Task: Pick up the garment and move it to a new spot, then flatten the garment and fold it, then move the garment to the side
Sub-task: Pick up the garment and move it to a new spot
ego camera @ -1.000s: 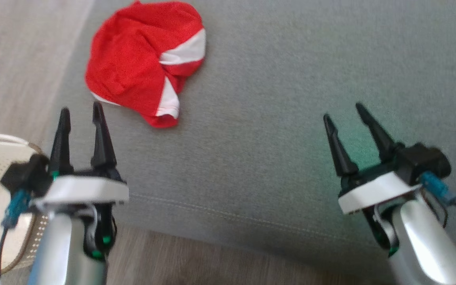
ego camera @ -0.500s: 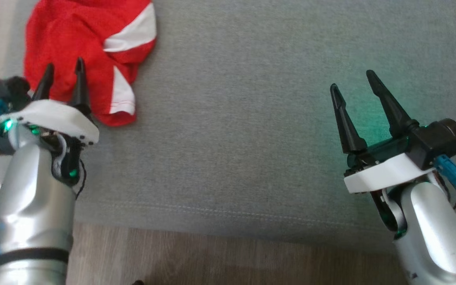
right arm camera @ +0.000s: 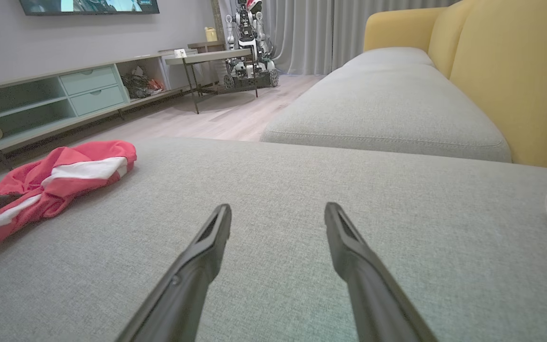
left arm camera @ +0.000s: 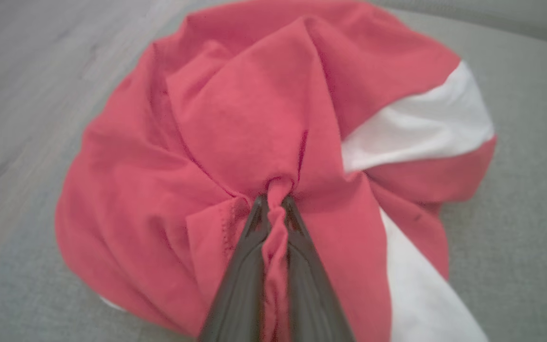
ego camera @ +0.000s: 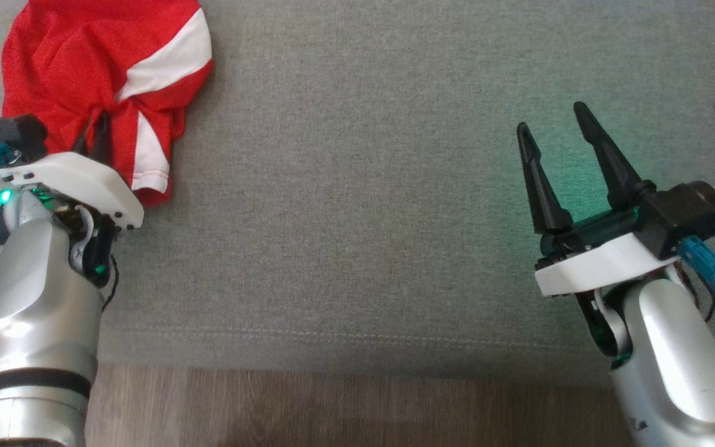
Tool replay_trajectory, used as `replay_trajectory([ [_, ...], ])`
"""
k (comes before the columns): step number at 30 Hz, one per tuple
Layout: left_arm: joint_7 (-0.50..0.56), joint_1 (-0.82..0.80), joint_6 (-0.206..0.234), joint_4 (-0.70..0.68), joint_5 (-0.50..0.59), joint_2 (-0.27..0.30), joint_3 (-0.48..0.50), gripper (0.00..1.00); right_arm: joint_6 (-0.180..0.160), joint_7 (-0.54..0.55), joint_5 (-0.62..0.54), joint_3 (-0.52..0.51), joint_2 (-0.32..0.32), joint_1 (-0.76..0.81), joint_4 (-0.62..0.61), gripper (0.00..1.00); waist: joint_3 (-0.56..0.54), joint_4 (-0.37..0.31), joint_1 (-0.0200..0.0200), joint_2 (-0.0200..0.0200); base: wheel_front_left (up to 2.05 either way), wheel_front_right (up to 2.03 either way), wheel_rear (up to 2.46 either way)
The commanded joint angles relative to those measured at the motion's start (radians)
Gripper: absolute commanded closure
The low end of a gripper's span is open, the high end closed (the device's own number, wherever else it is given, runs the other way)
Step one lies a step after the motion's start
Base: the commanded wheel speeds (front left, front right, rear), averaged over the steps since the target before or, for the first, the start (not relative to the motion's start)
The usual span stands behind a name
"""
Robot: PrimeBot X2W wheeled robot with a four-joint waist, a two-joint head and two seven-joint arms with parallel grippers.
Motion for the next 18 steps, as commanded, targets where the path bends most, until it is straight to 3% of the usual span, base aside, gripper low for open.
replay_trajectory([
  [1,-0.031,-0.021,0.003,-0.034,-0.001,0.048,0.026,1.0,0.0,-0.012,-0.006,0.018,0.014,-0.01,-0.023,0.0,-0.017,-0.004,-0.0001,0.0,0.0,0.0,0.0],
  [11,-0.112,-0.011,-0.006,-0.158,-0.084,0.031,0.081,1.0,0.0,-0.024,0.009,0.021,0.041,-0.006,0.023,0.0,-0.112,-0.032,-0.0001,0.0,0.0,0.0,0.0],
  [18,-0.033,0.041,-0.016,-0.38,-0.184,-0.018,0.089,1.0,0.0,-0.026,0.021,0.02,0.057,0.007,0.043,0.0,-0.173,-0.049,-0.0001,0.0,0.0,0.0,0.0],
])
